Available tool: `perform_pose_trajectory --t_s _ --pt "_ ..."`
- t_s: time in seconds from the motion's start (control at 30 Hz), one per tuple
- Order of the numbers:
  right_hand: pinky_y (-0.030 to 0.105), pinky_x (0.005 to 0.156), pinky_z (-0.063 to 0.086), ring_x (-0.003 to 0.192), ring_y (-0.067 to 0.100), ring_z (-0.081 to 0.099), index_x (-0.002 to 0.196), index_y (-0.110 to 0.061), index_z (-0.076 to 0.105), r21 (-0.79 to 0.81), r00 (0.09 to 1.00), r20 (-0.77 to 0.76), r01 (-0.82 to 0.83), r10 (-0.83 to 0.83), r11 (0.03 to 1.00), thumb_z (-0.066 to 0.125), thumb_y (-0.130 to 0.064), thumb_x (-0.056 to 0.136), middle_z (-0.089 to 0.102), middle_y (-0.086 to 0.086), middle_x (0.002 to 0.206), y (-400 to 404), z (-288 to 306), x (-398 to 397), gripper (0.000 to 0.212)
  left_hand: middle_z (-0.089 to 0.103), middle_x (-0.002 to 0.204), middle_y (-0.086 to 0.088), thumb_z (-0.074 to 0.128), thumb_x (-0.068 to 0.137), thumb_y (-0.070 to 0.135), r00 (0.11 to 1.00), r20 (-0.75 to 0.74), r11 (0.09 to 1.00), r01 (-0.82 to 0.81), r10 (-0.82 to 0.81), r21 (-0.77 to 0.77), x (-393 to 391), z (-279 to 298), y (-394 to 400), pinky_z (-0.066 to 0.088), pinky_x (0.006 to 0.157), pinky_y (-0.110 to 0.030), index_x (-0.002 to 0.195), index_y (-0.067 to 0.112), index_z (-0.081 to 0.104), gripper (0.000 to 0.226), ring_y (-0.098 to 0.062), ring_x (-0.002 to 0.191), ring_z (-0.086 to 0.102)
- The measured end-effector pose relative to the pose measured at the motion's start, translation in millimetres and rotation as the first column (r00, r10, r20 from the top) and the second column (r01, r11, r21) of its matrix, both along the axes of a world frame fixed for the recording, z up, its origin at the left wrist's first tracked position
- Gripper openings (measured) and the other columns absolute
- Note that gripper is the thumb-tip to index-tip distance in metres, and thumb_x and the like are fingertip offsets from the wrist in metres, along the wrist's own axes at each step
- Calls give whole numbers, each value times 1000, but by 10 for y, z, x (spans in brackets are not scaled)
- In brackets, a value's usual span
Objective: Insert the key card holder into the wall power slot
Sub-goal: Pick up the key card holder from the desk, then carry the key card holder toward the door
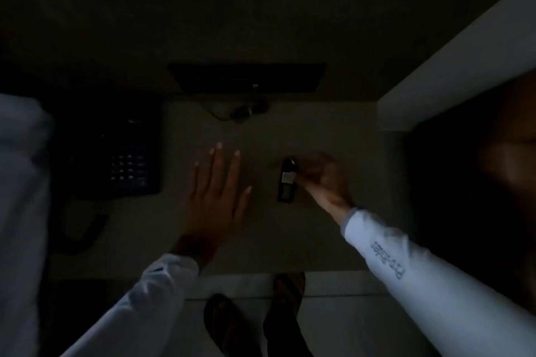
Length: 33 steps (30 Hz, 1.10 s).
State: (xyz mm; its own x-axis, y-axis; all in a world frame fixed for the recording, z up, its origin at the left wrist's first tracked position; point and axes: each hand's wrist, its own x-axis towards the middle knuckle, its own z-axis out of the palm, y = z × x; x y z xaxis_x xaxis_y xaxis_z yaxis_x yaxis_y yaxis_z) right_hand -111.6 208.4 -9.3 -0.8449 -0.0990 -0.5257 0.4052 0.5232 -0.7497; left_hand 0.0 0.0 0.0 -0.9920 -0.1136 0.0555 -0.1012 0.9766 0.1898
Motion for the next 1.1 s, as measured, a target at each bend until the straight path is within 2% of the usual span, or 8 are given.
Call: perform_pose_trajectory --t_s 0.1,0.23,0.4,0.47,0.57,0.73,0.9,1.1 --pt "42 81 57 87 21 72 115 -17 64 100 985 -127 -107 119 989 82 -27 74 75 0 86 -88 -129 -112 46 34 165 -31 40 105 45 997 68 999 17 -19 40 -149 -328 -12 33 123 -65 157 5 40 66 -45 153 34" --pt "37 82 56 87 23 70 102 -9 72 92 986 -118 -111 121 990 76 -10 79 76 12 97 -172 -260 -156 23 31 166 -30 42 106 46 990 123 997 70 -71 14 -159 -583 -54 33 123 -66 159 7 37 66 -43 155 31" --pt "8 67 52 71 -7 66 95 -14 72 -66 998 -54 -44 41 997 68 8 82 71 1 85 -106 -85 -135 25 41 161 -31 45 104 44 996 59 998 66 -65 -22 -207 -271 -78 41 118 -66 154 5 46 63 -46 148 42" --pt "7 70 51 73 -10 65 94 -20 70 -92 997 -71 -18 12 996 66 6 85 68 -5 85 -48 137 -105 28 44 159 -32 45 104 43 998 20 998 66 -65 -9 -253 15 -72 43 116 -68 152 4 49 62 -47 147 44" --pt "11 77 49 81 -7 64 109 -14 69 -77 991 -132 -8 -2 997 65 -3 89 68 -10 92 39 638 -109 24 41 161 -30 42 105 44 995 -47 996 88 -87 14 -332 552 -63 42 116 -67 154 6 47 62 -45 149 41" --pt "-6 74 43 92 3 61 114 -5 69 -14 953 -299 47 -49 999 61 -3 92 66 0 102 160 1925 -200 24 43 161 -27 48 106 44 961 -235 989 151 -146 2 -654 1780 -23 45 116 -62 154 8 47 60 -40 149 44" --pt "26 91 53 99 15 67 114 -8 70 -100 858 -481 148 -178 984 61 -8 93 71 6 106 332 3471 -233 23 39 164 -26 43 106 46 885 -387 964 264 -257 -36 -1006 3243 169 40 120 -62 158 10 41 64 -39 152 39" --pt "25 91 52 98 20 69 109 -5 71 -293 648 -664 234 -373 927 62 -1 90 74 13 105 870 5493 -65 21 36 166 -26 39 106 45 696 -599 898 431 -396 -92 -1226 5140 771 35 124 -62 159 10 39 63 -39 154 35"
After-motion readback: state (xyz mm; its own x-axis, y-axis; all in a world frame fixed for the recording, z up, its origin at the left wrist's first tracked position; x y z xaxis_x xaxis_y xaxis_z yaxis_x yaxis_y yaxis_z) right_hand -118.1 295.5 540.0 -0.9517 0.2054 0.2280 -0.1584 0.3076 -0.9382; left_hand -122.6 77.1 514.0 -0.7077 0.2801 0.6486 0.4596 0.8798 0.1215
